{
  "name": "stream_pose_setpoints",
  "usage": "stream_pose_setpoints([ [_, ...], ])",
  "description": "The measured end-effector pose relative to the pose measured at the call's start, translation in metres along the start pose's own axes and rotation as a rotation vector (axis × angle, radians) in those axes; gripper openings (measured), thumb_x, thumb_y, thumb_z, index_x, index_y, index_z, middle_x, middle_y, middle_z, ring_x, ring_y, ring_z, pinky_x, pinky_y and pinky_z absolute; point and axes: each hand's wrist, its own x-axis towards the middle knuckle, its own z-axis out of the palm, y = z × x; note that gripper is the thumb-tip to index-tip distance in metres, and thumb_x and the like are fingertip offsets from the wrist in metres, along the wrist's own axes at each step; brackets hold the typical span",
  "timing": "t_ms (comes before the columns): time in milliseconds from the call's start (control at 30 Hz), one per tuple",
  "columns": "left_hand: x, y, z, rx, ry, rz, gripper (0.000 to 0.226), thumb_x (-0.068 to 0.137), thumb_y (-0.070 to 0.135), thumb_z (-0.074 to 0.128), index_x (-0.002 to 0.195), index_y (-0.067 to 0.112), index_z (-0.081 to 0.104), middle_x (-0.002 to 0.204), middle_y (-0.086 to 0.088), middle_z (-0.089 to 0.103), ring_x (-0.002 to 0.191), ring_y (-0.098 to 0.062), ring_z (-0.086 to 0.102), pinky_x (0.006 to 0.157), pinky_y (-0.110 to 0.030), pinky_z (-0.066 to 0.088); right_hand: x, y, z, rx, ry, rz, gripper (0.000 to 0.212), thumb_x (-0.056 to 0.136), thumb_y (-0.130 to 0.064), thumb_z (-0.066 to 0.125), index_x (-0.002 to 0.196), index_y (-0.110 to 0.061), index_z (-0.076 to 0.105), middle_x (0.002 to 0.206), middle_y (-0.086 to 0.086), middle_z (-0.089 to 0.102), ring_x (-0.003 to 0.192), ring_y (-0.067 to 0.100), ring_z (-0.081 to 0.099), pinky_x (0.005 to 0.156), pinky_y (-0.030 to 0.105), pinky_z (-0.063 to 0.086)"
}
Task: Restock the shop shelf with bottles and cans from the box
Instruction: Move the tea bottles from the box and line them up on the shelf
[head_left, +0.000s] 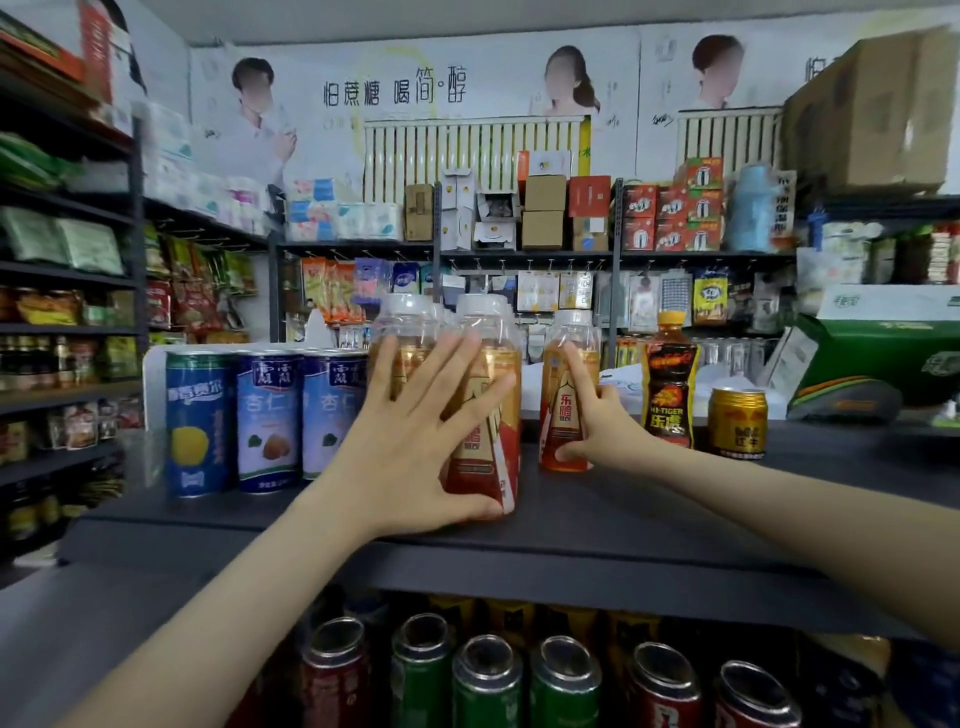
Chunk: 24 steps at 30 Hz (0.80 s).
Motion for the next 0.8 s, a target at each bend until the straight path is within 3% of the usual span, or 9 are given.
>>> stream_pose_setpoints([
  [133, 0.001, -0.004, 0.009, 0.021, 0.029, 0.063, 0.105, 0.071, 0.085, 0.040, 0.153, 0.025, 0.011, 0.160, -0.016, 0.005, 0.148, -0.031, 0.006, 0.111, -0.065, 0.012, 0.022, 0.005, 0.011, -0.051, 0.014, 0.029, 0.133, 0.075, -0.006, 0.079, 0.137, -0.055, -0.028, 0.142, 0.035, 0.021, 0.103, 0.030, 0.051, 0.095, 0.034, 0.042],
  [233, 0.001, -0.007, 0.012, 0.014, 0.049, 0.067, 0.104, 0.071, 0.086, 0.039, 0.153, 0.026, 0.013, 0.160, -0.014, 0.004, 0.148, -0.031, 0.005, 0.111, -0.064, 0.015, 0.035, 0.008, 0.018, -0.066, 0.016, 0.039, 0.132, 0.075, -0.004, 0.078, 0.139, -0.052, -0.028, 0.144, 0.036, 0.019, 0.120, 0.038, 0.045, 0.095, 0.034, 0.042],
  [333, 0.001, -0.008, 0.013, -0.007, 0.063, 0.059, 0.104, 0.070, 0.086, 0.040, 0.152, 0.028, 0.014, 0.160, -0.012, 0.005, 0.148, -0.029, 0.003, 0.113, -0.061, 0.012, 0.046, 0.012, 0.024, -0.067, 0.016, 0.049, 0.130, 0.077, -0.002, 0.076, 0.139, -0.049, -0.027, 0.141, 0.034, 0.022, 0.119, 0.039, 0.046, 0.091, 0.032, 0.041],
  [467, 0.003, -0.010, 0.015, -0.003, 0.081, 0.069, 0.106, 0.069, 0.087, 0.041, 0.153, 0.028, 0.015, 0.160, -0.012, 0.005, 0.148, -0.029, 0.003, 0.116, -0.056, 0.003, 0.057, 0.015, 0.025, -0.138, -0.022, 0.073, 0.131, 0.078, -0.008, 0.076, 0.128, -0.054, -0.036, 0.143, 0.031, 0.020, 0.130, 0.043, 0.035, 0.105, 0.045, 0.036],
  [600, 0.002, -0.011, 0.019, -0.014, 0.101, 0.071, 0.107, 0.067, 0.087, 0.040, 0.153, 0.027, 0.015, 0.160, -0.012, 0.003, 0.148, -0.029, 0.002, 0.115, -0.056, 0.001, 0.056, 0.014, 0.024, -0.205, -0.029, 0.090, 0.132, 0.079, -0.011, 0.077, 0.121, -0.058, -0.040, 0.148, 0.031, 0.012, 0.133, 0.044, 0.034, 0.107, 0.047, 0.035],
  [700, 0.002, -0.010, 0.020, -0.017, 0.122, 0.076, 0.107, 0.068, 0.086, 0.040, 0.153, 0.027, 0.015, 0.160, -0.012, 0.004, 0.148, -0.030, 0.003, 0.115, -0.057, 0.002, 0.052, 0.008, 0.022, -0.306, -0.024, 0.110, 0.131, 0.080, -0.012, 0.075, 0.123, -0.058, -0.040, 0.156, 0.024, -0.014, 0.143, 0.045, 0.014, 0.112, 0.050, 0.030],
  [800, 0.002, -0.010, 0.020, -0.027, 0.147, 0.087, 0.103, 0.070, 0.083, 0.041, 0.152, 0.026, 0.018, 0.160, -0.014, 0.008, 0.148, -0.031, 0.006, 0.115, -0.057, 0.002, 0.037, 0.002, 0.014, -0.502, -0.055, 0.115, 0.119, 0.084, -0.023, 0.072, 0.138, -0.044, -0.032, 0.154, 0.012, -0.030, 0.145, 0.039, -0.013, 0.116, 0.056, 0.017],
])
